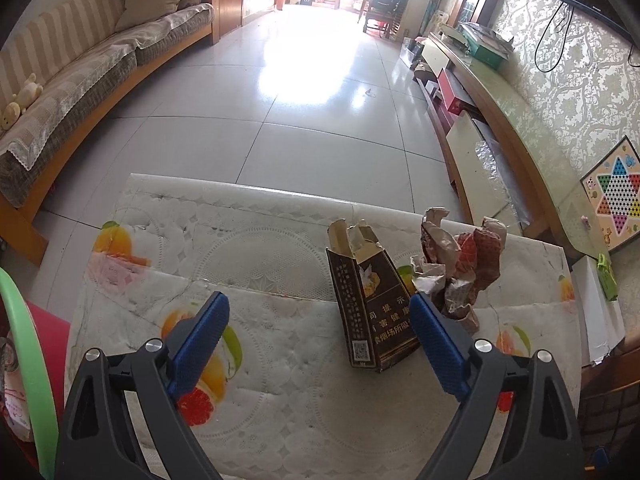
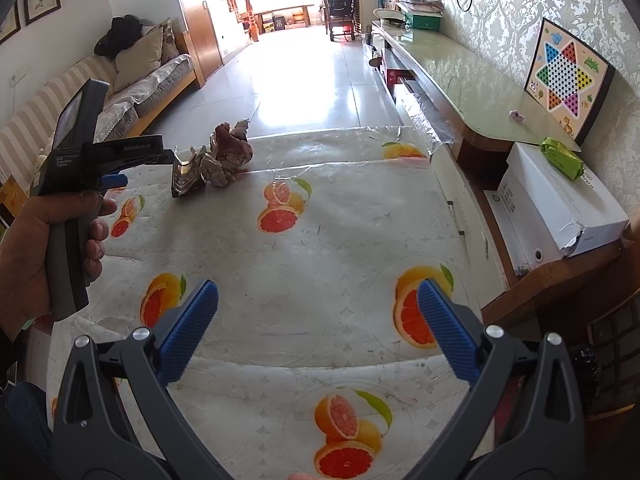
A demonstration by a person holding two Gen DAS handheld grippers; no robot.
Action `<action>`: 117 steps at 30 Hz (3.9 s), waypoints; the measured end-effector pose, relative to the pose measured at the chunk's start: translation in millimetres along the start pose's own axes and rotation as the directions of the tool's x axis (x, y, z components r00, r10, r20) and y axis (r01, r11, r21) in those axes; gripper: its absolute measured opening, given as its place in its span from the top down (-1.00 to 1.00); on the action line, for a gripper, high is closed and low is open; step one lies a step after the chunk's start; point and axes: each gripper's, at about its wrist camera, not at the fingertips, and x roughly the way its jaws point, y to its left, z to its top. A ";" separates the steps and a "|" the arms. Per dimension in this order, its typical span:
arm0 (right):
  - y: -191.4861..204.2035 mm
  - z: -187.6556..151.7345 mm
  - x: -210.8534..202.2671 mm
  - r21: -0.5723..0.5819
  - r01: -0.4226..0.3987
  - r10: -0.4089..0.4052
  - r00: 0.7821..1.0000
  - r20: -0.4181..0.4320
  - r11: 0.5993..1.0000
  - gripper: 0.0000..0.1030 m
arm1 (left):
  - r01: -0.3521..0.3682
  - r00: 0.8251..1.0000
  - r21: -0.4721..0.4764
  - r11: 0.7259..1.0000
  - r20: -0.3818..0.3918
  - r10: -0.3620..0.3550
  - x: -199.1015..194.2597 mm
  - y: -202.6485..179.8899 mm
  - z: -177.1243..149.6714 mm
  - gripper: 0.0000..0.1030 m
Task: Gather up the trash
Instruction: 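Close the left tool on the brown cigarette box, then hold the cigarette box in the left tool while the right tool grasps the crumpled paper wad, then carry the cigarette box over the red bin and open the left tool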
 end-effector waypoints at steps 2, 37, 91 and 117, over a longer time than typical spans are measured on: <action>-2.1 -1.4 2.4 0.009 -0.004 0.004 1.000 0.000 1.000 -0.91 | -0.006 1.000 0.001 1.000 -0.012 0.006 5.8 -2.5 2.7 -0.50; -19.9 7.8 5.5 0.069 -0.018 0.016 0.999 0.030 0.997 -0.91 | 0.134 0.991 0.024 0.991 0.010 -0.134 -21.7 0.7 -19.3 0.71; 148.0 96.2 112.0 -0.176 0.051 -0.062 0.996 -0.056 0.983 0.16 | 0.130 0.974 0.134 0.982 0.167 -0.152 -167.3 115.4 -110.5 0.71; 252.6 8.4 -67.1 -0.300 -0.097 0.118 0.992 0.054 0.949 0.16 | -0.017 0.968 -0.014 1.000 0.249 0.020 -247.2 252.7 -127.7 0.71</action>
